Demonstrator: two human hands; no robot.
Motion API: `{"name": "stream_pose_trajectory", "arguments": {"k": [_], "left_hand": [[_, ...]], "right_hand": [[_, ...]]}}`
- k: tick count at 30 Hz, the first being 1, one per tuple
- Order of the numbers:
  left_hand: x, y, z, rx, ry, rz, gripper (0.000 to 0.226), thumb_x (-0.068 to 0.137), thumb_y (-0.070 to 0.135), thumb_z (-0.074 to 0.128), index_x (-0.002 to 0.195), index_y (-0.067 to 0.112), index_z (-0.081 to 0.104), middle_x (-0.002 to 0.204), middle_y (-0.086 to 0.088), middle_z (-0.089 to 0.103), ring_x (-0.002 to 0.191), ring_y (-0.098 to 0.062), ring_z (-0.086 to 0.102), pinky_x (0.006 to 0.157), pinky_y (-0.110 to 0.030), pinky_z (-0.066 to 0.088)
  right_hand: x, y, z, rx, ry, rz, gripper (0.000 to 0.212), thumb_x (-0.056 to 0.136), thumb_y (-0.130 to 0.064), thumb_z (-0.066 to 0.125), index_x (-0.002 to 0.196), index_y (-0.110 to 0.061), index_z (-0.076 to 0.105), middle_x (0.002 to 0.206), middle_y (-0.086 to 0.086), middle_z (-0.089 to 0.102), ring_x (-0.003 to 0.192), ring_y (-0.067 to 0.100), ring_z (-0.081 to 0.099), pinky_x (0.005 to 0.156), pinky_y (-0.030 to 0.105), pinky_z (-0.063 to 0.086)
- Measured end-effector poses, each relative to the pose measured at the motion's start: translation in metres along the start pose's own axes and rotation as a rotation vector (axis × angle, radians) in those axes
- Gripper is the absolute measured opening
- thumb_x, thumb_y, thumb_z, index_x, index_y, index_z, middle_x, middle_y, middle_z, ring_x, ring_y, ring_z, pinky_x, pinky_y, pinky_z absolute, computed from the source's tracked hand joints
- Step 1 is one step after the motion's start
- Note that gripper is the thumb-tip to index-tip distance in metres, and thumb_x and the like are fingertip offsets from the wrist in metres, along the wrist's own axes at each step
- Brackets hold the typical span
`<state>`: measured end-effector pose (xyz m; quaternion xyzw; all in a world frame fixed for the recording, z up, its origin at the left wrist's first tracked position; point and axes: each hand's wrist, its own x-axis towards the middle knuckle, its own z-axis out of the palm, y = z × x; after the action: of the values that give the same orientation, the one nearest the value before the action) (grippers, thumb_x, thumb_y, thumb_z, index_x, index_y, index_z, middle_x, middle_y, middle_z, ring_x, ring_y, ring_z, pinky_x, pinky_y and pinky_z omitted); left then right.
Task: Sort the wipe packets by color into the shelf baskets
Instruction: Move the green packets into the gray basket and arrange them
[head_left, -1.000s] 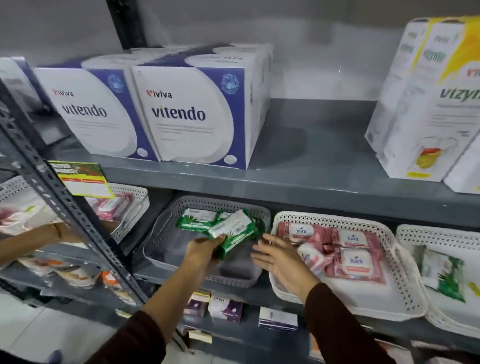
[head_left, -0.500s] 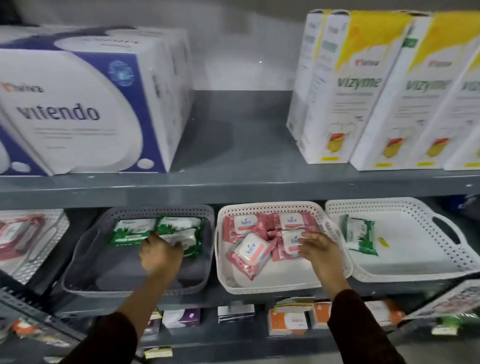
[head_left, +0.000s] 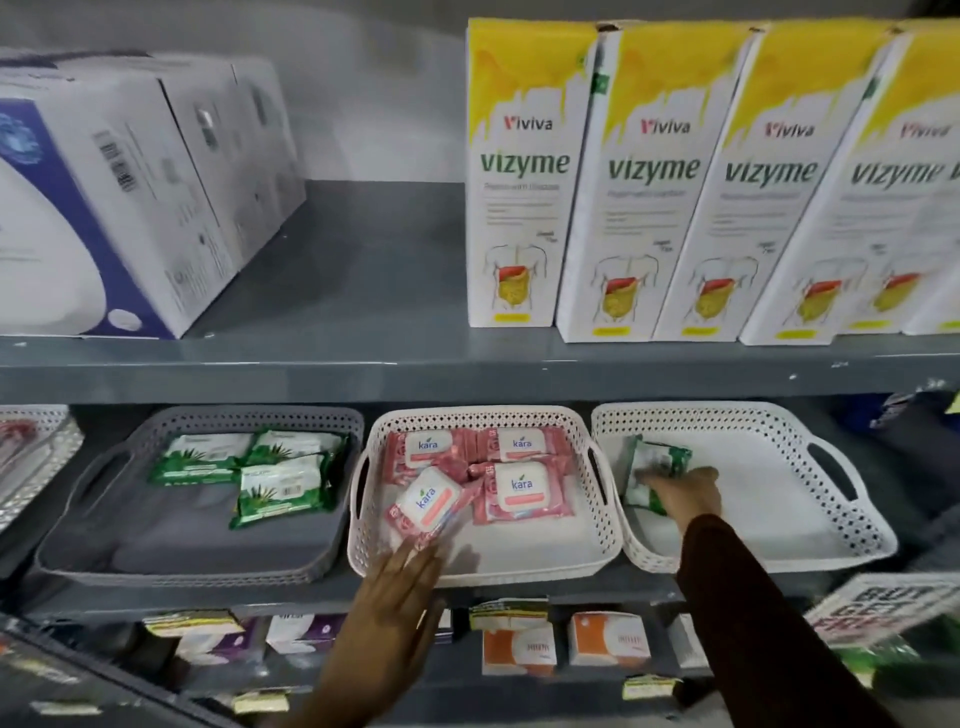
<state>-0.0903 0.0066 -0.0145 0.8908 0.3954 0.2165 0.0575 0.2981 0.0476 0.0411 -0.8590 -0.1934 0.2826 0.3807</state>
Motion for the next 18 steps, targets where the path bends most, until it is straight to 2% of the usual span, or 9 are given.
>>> {"name": "stream_pose_trajectory", "arguments": {"k": [2, 3, 6, 8, 10, 12, 15, 17, 18], "left_hand": [[-0.001, 0.004, -0.002, 0.042, 0.023, -0.003, 0.048, 0.096, 0.033, 0.042, 0.138, 0.009, 0.048, 0.142, -0.006, 0.049, 0.134, -0.024, 0.039, 0.115, -0.04, 0.021], [-0.001, 0.005, -0.004, 0.049, 0.015, -0.015, 0.048, 0.097, 0.033, 0.04, 0.138, 0.01, 0.049, 0.141, -0.007, 0.051, 0.133, -0.024, 0.04, 0.116, -0.036, 0.017], [-0.003, 0.007, -0.015, 0.046, -0.013, -0.079, 0.048, 0.098, 0.037, 0.037, 0.138, 0.015, 0.048, 0.14, -0.006, 0.052, 0.132, -0.022, 0.042, 0.117, -0.028, 0.011], [-0.006, 0.004, -0.023, 0.058, -0.022, -0.122, 0.049, 0.099, 0.039, 0.034, 0.138, 0.014, 0.048, 0.139, -0.007, 0.053, 0.131, -0.023, 0.044, 0.116, -0.027, 0.008], [-0.013, -0.005, -0.033, 0.086, -0.025, -0.156, 0.049, 0.098, 0.037, 0.035, 0.134, 0.008, 0.052, 0.136, -0.011, 0.055, 0.13, -0.026, 0.044, 0.117, -0.029, 0.008], [-0.023, -0.019, -0.042, 0.121, -0.033, -0.221, 0.052, 0.097, 0.037, 0.036, 0.135, 0.004, 0.051, 0.138, -0.013, 0.053, 0.131, -0.027, 0.041, 0.117, -0.031, 0.008], [-0.043, -0.046, -0.058, 0.116, -0.043, -0.326, 0.057, 0.099, 0.043, 0.03, 0.14, 0.007, 0.045, 0.143, -0.011, 0.048, 0.133, -0.025, 0.039, 0.116, -0.027, 0.004], [-0.054, -0.061, -0.068, 0.103, -0.064, -0.335, 0.057, 0.1, 0.044, 0.027, 0.141, 0.009, 0.045, 0.145, -0.009, 0.046, 0.134, -0.024, 0.038, 0.116, -0.023, 0.002], [-0.059, -0.068, -0.074, 0.1, -0.075, -0.333, 0.057, 0.1, 0.044, 0.027, 0.141, 0.009, 0.045, 0.145, -0.008, 0.046, 0.134, -0.023, 0.037, 0.116, -0.022, 0.001]], "right_hand": [[0.017, 0.006, -0.003, 0.07, -0.077, 0.068, 0.102, 0.05, -0.03, 0.093, 0.131, 0.008, 0.044, 0.118, 0.025, 0.065, 0.109, 0.04, 0.063, 0.095, 0.041, 0.051], [0.021, 0.007, -0.004, 0.148, -0.108, 0.094, 0.093, 0.047, -0.027, 0.094, 0.123, 0.008, 0.053, 0.11, 0.023, 0.068, 0.102, 0.037, 0.066, 0.094, 0.042, 0.053], [0.022, 0.007, -0.009, 0.331, -0.131, 0.117, 0.045, 0.069, -0.015, 0.086, 0.104, 0.001, 0.062, 0.096, 0.016, 0.065, 0.083, 0.027, 0.063, 0.074, 0.035, 0.054], [0.025, 0.008, -0.01, 0.441, -0.132, 0.106, 0.031, 0.076, -0.013, 0.081, 0.098, -0.002, 0.062, 0.087, 0.013, 0.065, 0.073, 0.021, 0.061, 0.06, 0.031, 0.053], [0.022, 0.01, -0.008, 0.458, -0.062, 0.061, 0.035, 0.071, -0.022, 0.083, 0.092, 0.002, 0.068, 0.087, 0.013, 0.068, 0.074, 0.024, 0.064, 0.066, 0.035, 0.057], [0.012, 0.005, -0.007, 0.401, 0.102, -0.009, 0.048, 0.07, -0.032, 0.083, 0.1, 0.004, 0.072, 0.09, 0.014, 0.071, 0.077, 0.026, 0.065, 0.073, 0.035, 0.053], [-0.017, -0.023, -0.008, 0.563, 0.26, -0.136, 0.053, 0.064, -0.037, 0.085, 0.106, -0.008, 0.069, 0.106, 0.018, 0.073, 0.082, 0.024, 0.066, 0.077, 0.034, 0.055], [-0.044, -0.046, -0.006, 0.726, 0.145, -0.23, 0.066, 0.062, -0.027, 0.088, 0.119, -0.018, 0.056, 0.116, 0.016, 0.069, 0.092, 0.024, 0.07, 0.079, 0.037, 0.06], [-0.062, -0.058, -0.001, 0.763, 0.041, -0.28, 0.072, 0.065, -0.017, 0.088, 0.126, -0.018, 0.05, 0.117, 0.014, 0.067, 0.094, 0.025, 0.071, 0.073, 0.036, 0.062]]}}
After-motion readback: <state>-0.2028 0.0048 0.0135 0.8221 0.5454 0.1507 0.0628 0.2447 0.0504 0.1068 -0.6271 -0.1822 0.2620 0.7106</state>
